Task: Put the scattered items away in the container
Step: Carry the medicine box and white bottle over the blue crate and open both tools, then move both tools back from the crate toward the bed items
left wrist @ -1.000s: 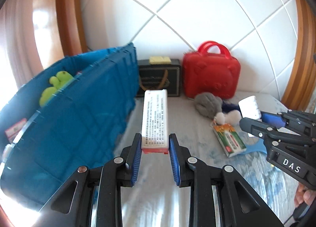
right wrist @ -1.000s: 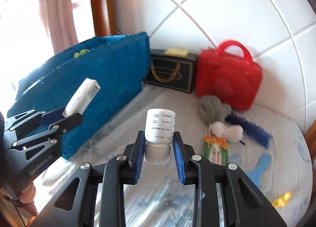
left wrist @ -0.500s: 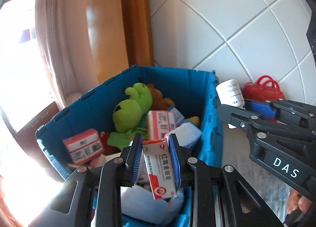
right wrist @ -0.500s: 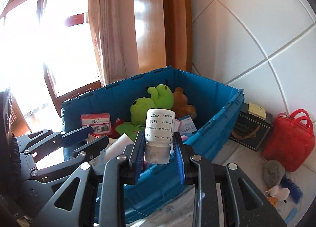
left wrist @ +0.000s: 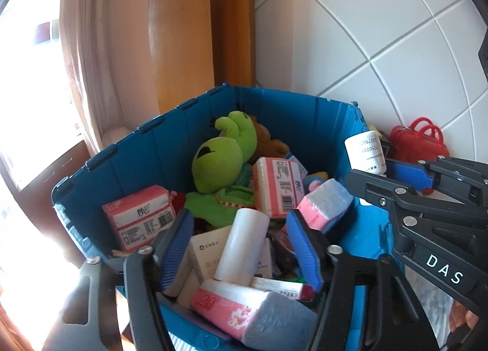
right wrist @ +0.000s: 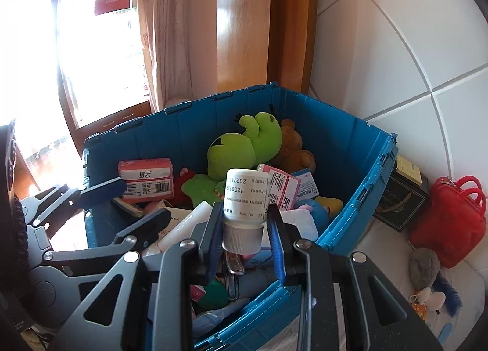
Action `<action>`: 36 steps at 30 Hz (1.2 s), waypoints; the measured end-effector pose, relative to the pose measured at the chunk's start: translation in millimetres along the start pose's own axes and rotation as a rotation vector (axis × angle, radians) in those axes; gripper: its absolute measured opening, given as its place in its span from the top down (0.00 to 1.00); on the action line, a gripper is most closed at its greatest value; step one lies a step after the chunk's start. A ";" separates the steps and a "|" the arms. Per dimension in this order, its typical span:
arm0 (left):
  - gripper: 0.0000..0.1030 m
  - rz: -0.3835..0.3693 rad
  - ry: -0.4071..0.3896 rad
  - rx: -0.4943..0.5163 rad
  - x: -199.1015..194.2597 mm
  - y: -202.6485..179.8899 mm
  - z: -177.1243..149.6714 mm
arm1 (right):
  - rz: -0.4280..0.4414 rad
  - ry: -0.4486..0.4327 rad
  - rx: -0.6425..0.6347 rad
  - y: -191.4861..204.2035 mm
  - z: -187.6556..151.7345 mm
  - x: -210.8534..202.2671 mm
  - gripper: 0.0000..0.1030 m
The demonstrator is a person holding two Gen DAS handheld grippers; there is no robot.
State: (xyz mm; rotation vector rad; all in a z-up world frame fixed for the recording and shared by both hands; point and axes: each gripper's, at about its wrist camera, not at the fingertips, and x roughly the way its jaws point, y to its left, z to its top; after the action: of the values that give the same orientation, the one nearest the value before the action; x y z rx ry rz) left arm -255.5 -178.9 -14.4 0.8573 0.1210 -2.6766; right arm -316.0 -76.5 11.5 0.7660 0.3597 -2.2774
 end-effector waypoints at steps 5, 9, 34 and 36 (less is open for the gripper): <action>0.27 -0.004 -0.006 -0.007 -6.6 3.9 -4.6 | -0.023 0.012 0.006 2.4 -3.3 -0.7 0.73; 0.21 -0.007 -0.008 -0.018 -11.3 5.8 -8.8 | -0.051 0.006 0.024 -1.9 -9.1 -8.6 0.47; 0.00 -0.255 -0.137 0.109 -75.1 -169.1 -15.1 | -0.388 -0.105 0.416 -190.5 -165.3 -173.6 0.00; 0.00 -0.284 -0.105 0.145 -71.0 -207.3 -22.8 | -0.424 -0.090 0.460 -219.4 -190.9 -189.4 0.00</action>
State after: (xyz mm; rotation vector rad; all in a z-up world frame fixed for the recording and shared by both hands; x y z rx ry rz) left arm -257.4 40.6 4.2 0.7909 0.0246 -3.0213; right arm -277.5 267.5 -13.7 0.8695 -0.0611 -2.8358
